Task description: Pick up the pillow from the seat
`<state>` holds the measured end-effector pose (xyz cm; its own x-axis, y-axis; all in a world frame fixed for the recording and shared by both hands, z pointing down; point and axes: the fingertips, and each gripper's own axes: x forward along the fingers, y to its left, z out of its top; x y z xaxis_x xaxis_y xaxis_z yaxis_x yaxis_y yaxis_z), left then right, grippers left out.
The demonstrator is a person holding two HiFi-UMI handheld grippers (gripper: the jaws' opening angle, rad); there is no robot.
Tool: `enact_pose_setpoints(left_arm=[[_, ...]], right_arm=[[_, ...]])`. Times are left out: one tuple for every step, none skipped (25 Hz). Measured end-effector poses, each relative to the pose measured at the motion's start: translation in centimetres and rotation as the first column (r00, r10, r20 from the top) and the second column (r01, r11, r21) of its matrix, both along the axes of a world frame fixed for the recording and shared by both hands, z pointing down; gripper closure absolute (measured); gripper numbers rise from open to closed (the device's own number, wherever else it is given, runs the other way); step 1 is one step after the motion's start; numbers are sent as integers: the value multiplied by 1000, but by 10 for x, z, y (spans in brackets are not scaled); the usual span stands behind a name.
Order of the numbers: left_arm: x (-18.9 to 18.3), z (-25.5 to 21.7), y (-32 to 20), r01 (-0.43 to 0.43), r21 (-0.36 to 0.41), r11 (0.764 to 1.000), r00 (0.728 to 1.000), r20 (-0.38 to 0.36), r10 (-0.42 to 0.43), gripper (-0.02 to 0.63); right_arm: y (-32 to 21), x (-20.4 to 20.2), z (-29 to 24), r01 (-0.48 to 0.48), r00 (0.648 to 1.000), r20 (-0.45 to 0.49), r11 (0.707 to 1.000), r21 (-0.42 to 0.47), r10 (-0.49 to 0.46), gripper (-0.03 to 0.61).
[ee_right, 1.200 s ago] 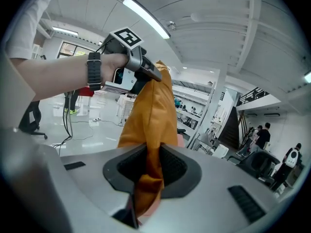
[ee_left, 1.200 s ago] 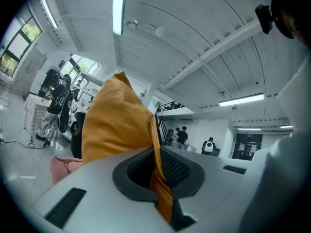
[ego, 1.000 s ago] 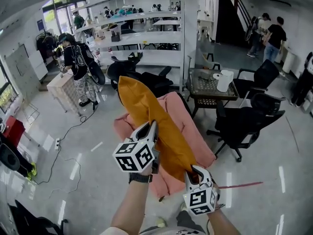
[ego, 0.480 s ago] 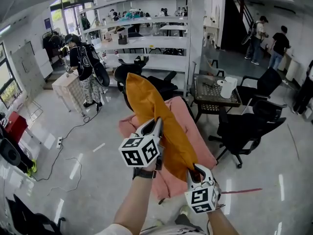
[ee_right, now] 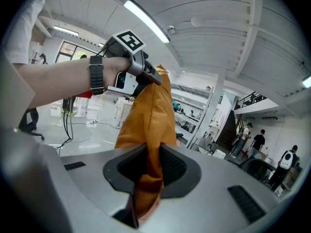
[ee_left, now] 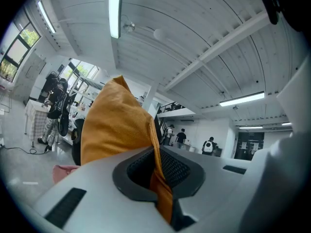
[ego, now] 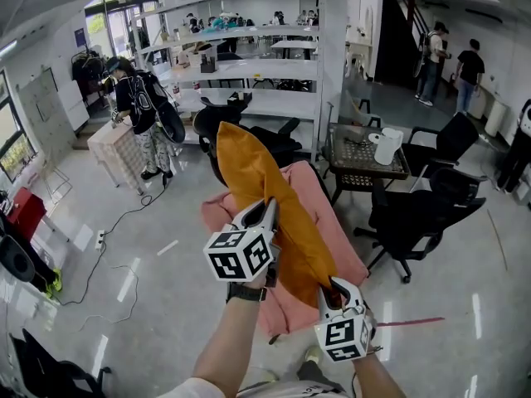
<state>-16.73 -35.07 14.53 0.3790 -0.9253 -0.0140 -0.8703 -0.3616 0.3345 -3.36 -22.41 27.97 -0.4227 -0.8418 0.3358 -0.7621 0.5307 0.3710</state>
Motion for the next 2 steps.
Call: enact_pose_setpoints(left_arm=[[0, 0, 0, -1, 1, 1000, 1000, 0, 1, 583], [1, 0, -1, -1, 1, 1000, 1000, 1, 1, 583]], right_arm=[[0, 0, 0, 0, 1000, -1, 1000, 0, 0, 503], [-1, 0, 0, -1, 1000, -2, 1000, 1, 1, 503]])
